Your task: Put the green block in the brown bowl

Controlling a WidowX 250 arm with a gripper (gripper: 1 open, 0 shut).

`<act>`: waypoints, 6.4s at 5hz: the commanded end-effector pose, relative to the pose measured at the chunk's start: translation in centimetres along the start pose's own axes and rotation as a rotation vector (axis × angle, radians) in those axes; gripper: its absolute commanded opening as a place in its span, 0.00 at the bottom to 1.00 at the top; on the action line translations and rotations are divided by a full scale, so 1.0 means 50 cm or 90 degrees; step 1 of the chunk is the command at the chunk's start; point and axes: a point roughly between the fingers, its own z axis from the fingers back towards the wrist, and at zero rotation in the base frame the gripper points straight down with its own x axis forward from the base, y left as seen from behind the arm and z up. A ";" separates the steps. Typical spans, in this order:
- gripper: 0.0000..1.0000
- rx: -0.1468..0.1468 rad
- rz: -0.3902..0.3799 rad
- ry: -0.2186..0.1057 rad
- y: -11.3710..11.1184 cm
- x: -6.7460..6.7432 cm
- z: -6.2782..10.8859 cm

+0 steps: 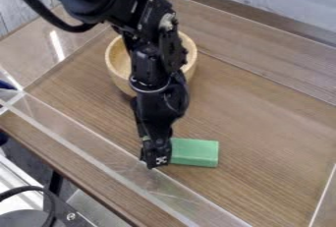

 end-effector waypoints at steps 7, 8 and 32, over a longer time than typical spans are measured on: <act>0.00 0.015 -0.020 -0.027 -0.020 0.049 0.013; 0.00 0.019 -0.026 -0.032 -0.024 0.057 0.016; 0.00 0.095 0.217 -0.071 0.258 0.041 0.159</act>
